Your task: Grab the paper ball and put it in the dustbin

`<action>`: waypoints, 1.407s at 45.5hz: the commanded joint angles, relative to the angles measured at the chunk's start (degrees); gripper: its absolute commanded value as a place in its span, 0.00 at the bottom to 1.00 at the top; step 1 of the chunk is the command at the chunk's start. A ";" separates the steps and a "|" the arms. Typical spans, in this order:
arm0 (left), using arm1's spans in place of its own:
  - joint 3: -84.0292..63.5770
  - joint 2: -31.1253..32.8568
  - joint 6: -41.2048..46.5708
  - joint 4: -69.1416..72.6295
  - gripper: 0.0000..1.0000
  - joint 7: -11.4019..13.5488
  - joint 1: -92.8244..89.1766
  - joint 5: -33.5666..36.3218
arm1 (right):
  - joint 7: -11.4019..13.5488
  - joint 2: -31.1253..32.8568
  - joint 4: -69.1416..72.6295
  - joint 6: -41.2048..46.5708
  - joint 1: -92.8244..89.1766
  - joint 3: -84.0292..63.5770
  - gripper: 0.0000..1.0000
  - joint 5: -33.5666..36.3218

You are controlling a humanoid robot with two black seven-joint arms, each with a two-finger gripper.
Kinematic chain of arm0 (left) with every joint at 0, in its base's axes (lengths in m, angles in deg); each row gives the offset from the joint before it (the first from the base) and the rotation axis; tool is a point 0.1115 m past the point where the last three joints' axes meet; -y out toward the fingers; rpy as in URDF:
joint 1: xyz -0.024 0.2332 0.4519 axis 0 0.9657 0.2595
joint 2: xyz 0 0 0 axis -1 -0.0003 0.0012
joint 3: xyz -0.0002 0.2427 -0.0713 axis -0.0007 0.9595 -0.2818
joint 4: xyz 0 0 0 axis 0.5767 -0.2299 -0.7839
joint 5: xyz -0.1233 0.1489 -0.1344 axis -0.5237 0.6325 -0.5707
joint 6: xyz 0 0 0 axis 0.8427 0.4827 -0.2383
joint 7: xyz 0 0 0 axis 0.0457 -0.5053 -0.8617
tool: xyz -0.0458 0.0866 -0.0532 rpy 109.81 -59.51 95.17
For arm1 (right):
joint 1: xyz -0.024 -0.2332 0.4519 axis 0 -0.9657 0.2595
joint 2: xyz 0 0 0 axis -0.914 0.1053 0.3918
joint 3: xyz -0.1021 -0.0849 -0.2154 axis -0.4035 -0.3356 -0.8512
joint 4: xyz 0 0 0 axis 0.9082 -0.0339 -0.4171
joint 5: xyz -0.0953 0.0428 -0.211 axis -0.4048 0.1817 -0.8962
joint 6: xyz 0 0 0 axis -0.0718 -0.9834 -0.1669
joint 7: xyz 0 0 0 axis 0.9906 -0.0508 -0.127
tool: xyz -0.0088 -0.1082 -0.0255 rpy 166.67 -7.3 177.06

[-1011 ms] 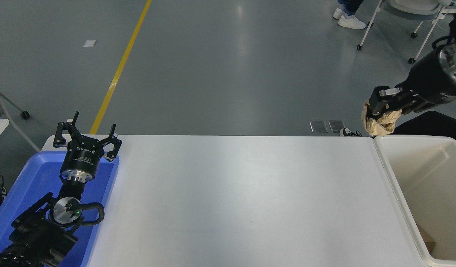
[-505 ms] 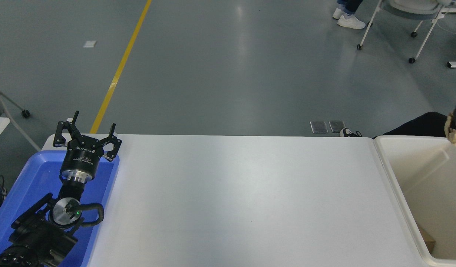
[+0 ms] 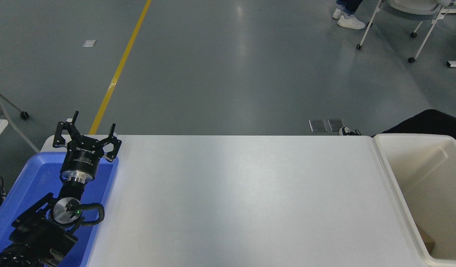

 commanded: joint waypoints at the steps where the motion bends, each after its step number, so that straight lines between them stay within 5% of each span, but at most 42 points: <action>1: 0.00 0.00 -0.01 0.00 1.00 -0.06 -0.01 -0.01 | 0.11 -10.81 -11.43 -6.18 -16.42 11.88 0.00 1.53; 8: 0.00 0.00 -0.01 0.00 1.00 0.02 -0.01 -0.09 | 0.38 -13.10 -11.52 -8.55 -17.83 13.03 0.00 1.62; 10: 0.00 0.00 0.08 0.00 1.00 0.02 -0.01 -0.09 | 0.38 -13.81 -11.52 -9.70 -18.44 13.03 0.07 1.62; 12: 0.00 0.00 0.08 0.00 1.00 0.02 -0.01 -0.09 | 0.38 -13.98 -11.52 -10.14 -18.53 13.12 0.28 1.62; 14: 0.00 0.00 0.08 0.00 1.00 0.02 -0.01 -0.09 | 0.38 -14.07 -11.43 -10.23 -18.53 13.73 0.90 1.62; 15: -0.09 0.00 0.08 0.00 1.00 0.02 -0.01 -0.09 | 0.46 -14.07 -11.43 -10.23 -18.53 14.17 1.00 1.71; 39: 0.00 0.00 -0.01 0.00 1.00 0.02 -0.01 -0.01 | 0.55 -12.40 -8.28 -9.26 -13.97 15.49 1.00 1.10; 46: 0.00 0.00 -0.18 -0.09 1.00 -0.24 -0.10 0.08 | 0.55 -1.78 6.91 -7.51 -1.07 5.85 1.00 -3.12; 56: 0.00 0.00 -0.27 -0.09 1.00 -0.33 -0.10 0.08 | 0.47 4.56 33.81 9.70 33.20 -18.33 1.00 -0.94; 64: 0.00 0.00 -0.27 -0.08 1.00 -0.33 -0.10 0.08 | 0.55 -0.35 46.56 25.53 52.82 -28.27 1.00 14.78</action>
